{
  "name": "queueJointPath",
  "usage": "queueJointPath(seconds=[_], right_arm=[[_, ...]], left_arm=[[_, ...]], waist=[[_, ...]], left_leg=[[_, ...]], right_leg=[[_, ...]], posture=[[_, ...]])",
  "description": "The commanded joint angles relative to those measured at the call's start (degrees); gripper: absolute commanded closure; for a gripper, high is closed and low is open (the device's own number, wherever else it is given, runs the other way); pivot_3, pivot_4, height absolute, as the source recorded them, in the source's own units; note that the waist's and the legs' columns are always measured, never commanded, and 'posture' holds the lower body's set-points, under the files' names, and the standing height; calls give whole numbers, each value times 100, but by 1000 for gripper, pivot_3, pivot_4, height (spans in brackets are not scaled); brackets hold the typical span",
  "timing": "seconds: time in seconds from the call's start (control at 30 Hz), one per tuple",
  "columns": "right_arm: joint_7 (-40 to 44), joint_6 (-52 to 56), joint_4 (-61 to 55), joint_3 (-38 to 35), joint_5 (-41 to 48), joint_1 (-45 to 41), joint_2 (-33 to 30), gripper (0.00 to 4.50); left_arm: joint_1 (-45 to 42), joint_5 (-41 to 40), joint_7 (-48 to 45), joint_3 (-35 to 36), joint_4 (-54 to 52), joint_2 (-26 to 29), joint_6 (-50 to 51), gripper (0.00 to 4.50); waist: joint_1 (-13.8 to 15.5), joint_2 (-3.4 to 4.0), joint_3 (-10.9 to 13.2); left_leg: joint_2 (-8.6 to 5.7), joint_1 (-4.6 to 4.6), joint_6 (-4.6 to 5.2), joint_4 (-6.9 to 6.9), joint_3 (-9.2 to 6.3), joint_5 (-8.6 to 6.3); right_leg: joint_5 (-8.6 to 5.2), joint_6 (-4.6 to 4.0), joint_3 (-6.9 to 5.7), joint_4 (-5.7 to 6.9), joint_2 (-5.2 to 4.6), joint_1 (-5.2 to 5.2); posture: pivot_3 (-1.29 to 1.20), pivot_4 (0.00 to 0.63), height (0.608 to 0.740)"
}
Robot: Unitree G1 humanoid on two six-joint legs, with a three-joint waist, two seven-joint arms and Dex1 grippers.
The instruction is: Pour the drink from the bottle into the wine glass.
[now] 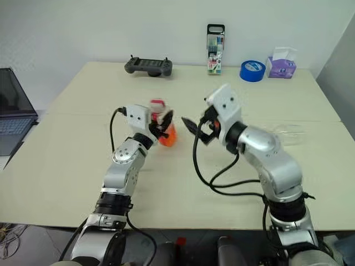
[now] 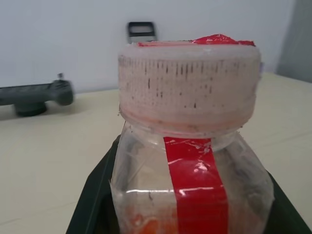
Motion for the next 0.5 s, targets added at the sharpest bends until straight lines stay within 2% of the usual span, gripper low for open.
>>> queueJointPath(seconds=[0.03,0.2,0.5], right_arm=[[-178,625,-379,-279,320,-186,111,0],[-437,946,-545,-265,409,-190,285,0],[-1022,1340,-835,-174,346,28,730,0]], left_arm=[[163,-273,-893,-460,-678,47,23,2713],[312,-361,-1209,-717,-1045,-44,161,2713],[251,-367,-1253,-764,-1042,-271,138,2713]], waist=[[-3,0,0],[-7,0,0],[-17,1,0]], left_leg=[[-3,0,0,-2,2,0],[-3,-6,19,0,3,-10],[0,3,25,2,2,-6]], right_leg=[[-1,1,2,-3,-5,0],[-1,1,5,1,-8,-7],[-1,1,4,20,2,-7]], posture=[[0,150,740],[0,150,740],[0,150,740]])
